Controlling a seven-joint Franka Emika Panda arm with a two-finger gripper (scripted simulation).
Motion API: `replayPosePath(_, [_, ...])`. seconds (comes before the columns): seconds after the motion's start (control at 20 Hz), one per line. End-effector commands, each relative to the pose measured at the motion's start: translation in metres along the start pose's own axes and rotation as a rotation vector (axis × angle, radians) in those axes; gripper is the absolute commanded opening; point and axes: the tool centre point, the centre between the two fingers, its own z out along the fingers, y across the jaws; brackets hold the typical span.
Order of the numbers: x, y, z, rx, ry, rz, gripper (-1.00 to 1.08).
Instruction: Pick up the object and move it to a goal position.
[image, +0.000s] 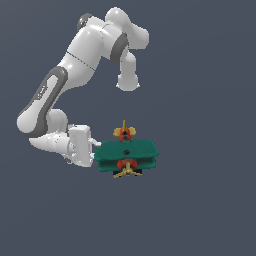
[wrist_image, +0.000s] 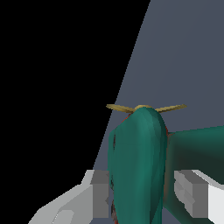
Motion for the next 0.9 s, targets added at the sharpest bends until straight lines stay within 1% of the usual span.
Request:
replayPosePath(0.0, [-0.0005,0.0,0.0057,-0.001,0.0,0.0,0.28])
replayPosePath(0.1, [-0.0006,0.0,0.0073,-0.001,0.0,0.0,0.28])
replayPosePath(0.15, [-0.0006,0.0,0.0073,-0.001,0.0,0.0,-1.0])
replayPosePath(0.7, [-0.0005,-0.0005,0.0071,-0.001,0.0,0.0,-1.0])
replayPosePath(0.85, [0.0021,-0.0064,0.0065,-0.001,-0.001,0.001,-1.0])
